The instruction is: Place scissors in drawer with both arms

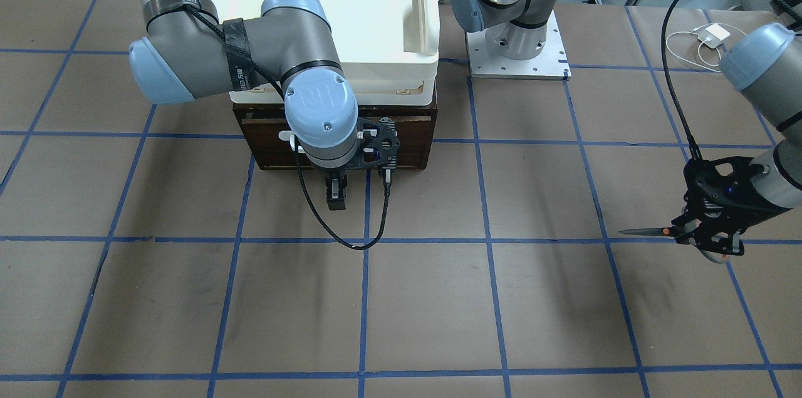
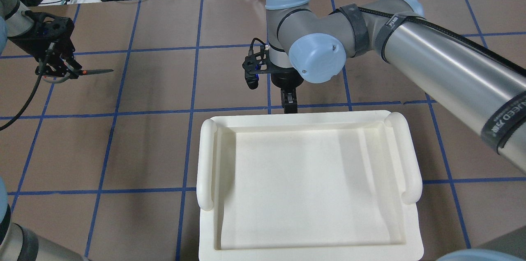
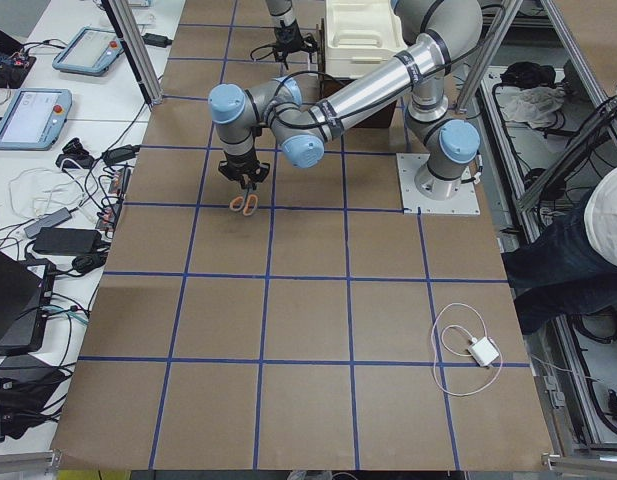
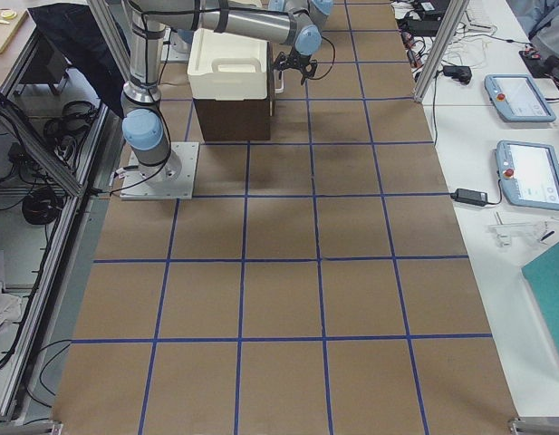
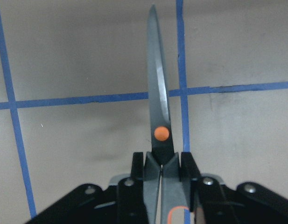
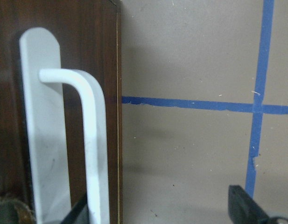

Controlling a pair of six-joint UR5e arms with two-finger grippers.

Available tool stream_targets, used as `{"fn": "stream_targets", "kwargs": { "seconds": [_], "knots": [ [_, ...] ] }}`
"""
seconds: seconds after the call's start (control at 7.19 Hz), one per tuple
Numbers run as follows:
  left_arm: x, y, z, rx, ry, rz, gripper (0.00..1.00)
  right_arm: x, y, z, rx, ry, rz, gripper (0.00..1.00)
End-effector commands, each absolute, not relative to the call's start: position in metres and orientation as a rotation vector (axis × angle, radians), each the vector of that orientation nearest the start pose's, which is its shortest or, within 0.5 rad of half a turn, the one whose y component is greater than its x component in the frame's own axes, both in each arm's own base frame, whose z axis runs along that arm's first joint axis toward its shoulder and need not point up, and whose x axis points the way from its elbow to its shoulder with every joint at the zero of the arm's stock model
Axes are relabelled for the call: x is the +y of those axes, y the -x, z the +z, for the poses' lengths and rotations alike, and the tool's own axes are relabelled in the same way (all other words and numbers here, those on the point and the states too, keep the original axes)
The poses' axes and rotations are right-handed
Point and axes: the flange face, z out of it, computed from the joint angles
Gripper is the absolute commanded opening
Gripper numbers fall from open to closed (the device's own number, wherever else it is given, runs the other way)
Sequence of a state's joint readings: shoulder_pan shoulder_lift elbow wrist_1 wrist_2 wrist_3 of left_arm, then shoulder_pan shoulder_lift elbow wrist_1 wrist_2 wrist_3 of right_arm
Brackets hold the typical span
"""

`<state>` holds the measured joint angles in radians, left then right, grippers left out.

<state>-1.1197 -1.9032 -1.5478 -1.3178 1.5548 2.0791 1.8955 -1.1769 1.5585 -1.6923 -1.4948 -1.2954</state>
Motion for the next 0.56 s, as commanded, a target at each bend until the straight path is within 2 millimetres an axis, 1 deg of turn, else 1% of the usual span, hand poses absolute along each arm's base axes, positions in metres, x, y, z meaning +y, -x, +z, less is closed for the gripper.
{"fn": "stream_targets", "kwargs": {
  "seconds": [0.0, 0.14, 0.28, 0.42],
  "knots": [
    [-0.5945, -0.1357, 0.3578, -2.123, 2.241, -0.042, 0.0, -0.5245, -0.3256, 0.2879, 2.044, 2.13, 0.259, 1.0],
    [-0.5949, -0.1326, 0.3588, -2.132, 2.234, -0.038, 0.0, -0.526, -0.3263, 0.2889, 2.048, 2.135, 0.24, 1.0],
    [-0.594, -0.1275, 0.364, -2.138, 2.24, -0.039, 0.0, -0.528, -0.3269, 0.2907, 2.053, 2.142, 0.221, 1.0],
    [-0.5931, -0.1276, 0.3658, -2.14, 2.242, -0.045, 0.0, -0.5293, -0.3274, 0.2916, 2.057, 2.148, 0.205, 1.0]
  ]
}}
